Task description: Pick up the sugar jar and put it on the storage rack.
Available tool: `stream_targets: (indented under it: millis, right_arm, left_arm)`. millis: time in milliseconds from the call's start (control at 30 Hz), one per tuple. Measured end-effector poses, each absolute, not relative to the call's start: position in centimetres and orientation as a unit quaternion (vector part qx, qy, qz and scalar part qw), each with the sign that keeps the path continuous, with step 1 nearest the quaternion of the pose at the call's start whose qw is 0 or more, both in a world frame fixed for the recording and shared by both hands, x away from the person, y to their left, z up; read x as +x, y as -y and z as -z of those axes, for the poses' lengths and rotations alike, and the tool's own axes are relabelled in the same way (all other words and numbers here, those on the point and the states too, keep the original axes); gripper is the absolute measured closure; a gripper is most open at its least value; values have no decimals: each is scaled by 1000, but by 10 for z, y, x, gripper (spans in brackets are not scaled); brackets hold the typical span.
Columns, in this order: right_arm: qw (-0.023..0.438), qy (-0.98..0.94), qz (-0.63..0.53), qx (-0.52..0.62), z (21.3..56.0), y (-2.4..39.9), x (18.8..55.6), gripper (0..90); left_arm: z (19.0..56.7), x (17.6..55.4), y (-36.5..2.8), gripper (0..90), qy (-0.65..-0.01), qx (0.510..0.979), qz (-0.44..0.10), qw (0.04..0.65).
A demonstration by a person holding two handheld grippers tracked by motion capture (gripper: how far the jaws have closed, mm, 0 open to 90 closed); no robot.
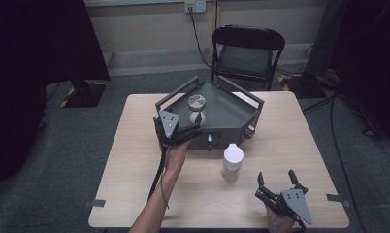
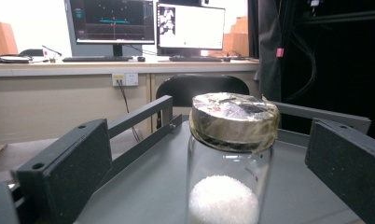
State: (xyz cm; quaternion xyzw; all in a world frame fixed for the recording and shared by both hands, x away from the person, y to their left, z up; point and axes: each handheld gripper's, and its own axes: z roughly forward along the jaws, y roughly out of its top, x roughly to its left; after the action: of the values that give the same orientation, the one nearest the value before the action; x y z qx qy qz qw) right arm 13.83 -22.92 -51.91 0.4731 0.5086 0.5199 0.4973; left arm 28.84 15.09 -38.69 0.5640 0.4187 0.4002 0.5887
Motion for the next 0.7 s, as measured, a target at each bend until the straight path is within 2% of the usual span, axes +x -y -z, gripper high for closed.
stream_targets:
  millis: [433, 700]
  right_arm:
    - [498, -509, -519, 473, 519, 229, 138, 17]
    - [498, -508, -519, 473, 519, 229, 138, 17]
  left_arm:
    - [416, 241, -169, 0, -437, 546, -412, 584]
    - [432, 219, -175, 0, -438, 553, -417, 574]
